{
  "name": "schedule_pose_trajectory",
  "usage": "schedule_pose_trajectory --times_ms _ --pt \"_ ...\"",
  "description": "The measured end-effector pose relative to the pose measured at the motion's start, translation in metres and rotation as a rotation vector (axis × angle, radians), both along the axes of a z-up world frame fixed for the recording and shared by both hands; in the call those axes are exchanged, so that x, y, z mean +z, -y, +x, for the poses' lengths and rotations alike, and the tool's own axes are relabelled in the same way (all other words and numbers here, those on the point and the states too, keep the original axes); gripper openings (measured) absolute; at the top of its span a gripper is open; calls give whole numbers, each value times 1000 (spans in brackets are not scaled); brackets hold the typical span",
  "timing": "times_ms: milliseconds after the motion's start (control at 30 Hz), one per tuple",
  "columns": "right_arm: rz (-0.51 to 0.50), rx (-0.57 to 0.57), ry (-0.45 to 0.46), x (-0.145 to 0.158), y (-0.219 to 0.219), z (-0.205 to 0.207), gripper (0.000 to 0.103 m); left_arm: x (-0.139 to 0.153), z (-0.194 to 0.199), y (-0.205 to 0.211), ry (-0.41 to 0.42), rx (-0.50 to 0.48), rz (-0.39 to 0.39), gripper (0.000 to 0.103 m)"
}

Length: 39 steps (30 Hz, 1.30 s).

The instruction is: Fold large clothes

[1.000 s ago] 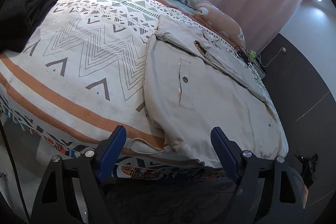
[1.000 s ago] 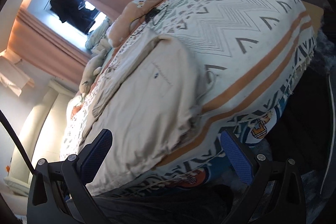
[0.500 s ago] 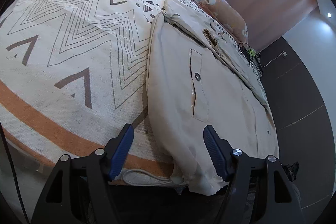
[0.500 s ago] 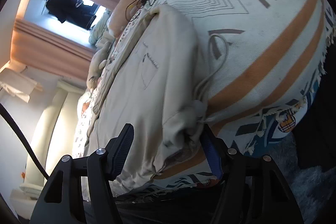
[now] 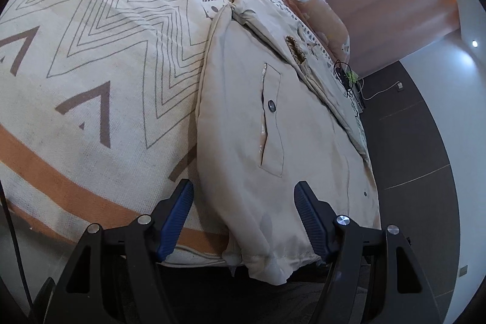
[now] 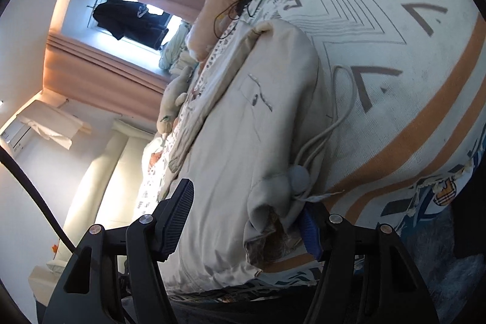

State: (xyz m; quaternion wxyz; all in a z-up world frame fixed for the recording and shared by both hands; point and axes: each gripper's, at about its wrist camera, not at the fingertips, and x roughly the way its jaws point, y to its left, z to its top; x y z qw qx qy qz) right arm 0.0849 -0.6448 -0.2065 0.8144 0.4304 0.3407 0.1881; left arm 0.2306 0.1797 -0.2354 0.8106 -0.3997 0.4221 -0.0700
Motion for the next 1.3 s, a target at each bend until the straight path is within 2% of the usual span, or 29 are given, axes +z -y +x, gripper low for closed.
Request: schedule_pose_trajectory --times_ms 100,167,233,300,333,367,400,433,467,633,833,1067,1300 --pt "-8 10 5 -1 3 6 63 -5 -6 3 7 -22 -43 69" --pt "-4 14 6 0 -3 10 53 -8 -7 4 4 -32 -83 62" --pt "-7 1 -1 -3 -2 12 49 -12 -5 7 -3 -38 -108 62" --pt "-16 -20 -10 -7 2 12 39 -11 -3 11 5 -41 -90 62" --pt "-20 -33 -17 -8 4 11 27 -11 -2 13 13 -43 -84 61" --pt "-19 -44 -23 -10 6 10 14 -11 -2 13 10 -37 -77 50" --pt "-12 -49 -22 -10 9 5 13 -12 -3 12 -7 -20 -61 41" --pt "-2 -58 -16 -7 11 2 10 -13 -5 10 -27 1 -48 20" --pt "-1 -65 -10 -6 13 -3 6 -14 -8 9 -30 14 -53 14" --pt "-4 -65 20 21 15 -24 2 4 -28 7 66 69 -55 11" --pt "10 -57 98 66 12 -57 1 41 -52 4 165 81 -62 10" --pt "6 -33 164 115 8 -95 1 71 -81 -7 253 97 -113 9" --pt "19 -15 228 150 20 -135 1 106 -98 -9 328 105 -111 9"
